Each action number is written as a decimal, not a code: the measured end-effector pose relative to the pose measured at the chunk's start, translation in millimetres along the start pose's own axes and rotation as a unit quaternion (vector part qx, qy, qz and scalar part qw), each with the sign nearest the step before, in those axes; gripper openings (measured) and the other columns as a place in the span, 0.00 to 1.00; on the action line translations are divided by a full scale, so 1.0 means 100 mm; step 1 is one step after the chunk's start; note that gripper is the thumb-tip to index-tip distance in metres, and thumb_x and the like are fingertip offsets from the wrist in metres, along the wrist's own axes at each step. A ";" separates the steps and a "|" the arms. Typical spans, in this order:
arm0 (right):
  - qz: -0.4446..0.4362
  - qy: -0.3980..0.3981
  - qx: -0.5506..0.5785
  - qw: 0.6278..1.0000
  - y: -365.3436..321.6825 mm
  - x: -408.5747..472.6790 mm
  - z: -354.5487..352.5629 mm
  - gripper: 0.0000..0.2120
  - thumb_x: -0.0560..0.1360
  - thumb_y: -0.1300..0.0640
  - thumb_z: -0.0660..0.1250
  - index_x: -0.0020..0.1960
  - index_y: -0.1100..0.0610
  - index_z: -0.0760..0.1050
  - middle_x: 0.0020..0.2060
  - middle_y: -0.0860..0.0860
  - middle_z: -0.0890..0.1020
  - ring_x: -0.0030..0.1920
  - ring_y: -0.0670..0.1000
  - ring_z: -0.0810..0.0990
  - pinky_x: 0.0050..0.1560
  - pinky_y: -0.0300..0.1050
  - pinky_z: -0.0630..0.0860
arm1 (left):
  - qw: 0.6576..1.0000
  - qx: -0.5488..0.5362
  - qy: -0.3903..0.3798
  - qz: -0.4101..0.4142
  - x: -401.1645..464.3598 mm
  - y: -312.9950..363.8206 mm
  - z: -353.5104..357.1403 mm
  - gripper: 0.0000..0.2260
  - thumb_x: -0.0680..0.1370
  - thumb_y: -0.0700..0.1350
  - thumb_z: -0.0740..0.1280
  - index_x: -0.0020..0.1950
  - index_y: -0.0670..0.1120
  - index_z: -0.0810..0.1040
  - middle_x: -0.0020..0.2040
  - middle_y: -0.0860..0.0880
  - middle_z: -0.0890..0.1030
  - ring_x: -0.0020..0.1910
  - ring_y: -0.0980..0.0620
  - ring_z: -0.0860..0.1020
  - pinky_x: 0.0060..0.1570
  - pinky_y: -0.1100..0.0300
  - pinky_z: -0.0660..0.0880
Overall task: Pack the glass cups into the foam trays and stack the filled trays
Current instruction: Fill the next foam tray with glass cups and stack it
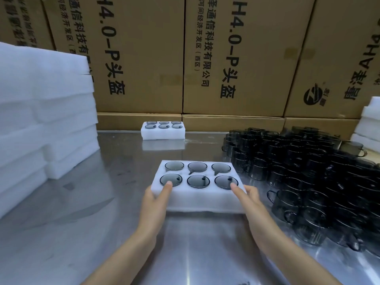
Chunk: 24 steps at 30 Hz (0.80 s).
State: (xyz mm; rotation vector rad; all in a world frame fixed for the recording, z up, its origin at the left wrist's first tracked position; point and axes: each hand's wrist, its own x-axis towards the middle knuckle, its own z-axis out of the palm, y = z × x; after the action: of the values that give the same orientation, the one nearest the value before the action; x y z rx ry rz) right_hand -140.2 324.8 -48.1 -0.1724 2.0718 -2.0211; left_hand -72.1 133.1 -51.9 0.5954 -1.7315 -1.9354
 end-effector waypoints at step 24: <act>0.032 -0.023 0.277 0.960 -0.64 2.87 1.28 0.15 0.77 0.54 0.64 0.63 0.55 0.71 0.56 0.56 0.79 0.51 0.53 0.80 0.39 0.48 0.81 | 0.985 -0.131 0.094 0.057 2.72 -0.09 -0.18 0.22 0.81 0.49 0.60 0.74 0.50 0.62 0.72 0.49 0.67 0.67 0.52 0.69 0.60 0.52 0.69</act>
State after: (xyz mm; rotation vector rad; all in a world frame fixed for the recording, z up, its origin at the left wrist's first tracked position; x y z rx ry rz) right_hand -389.8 126.7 -11.7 -0.0464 1.3870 -2.4294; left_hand -277.8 -45.6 -64.7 0.5503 -1.3380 -1.9181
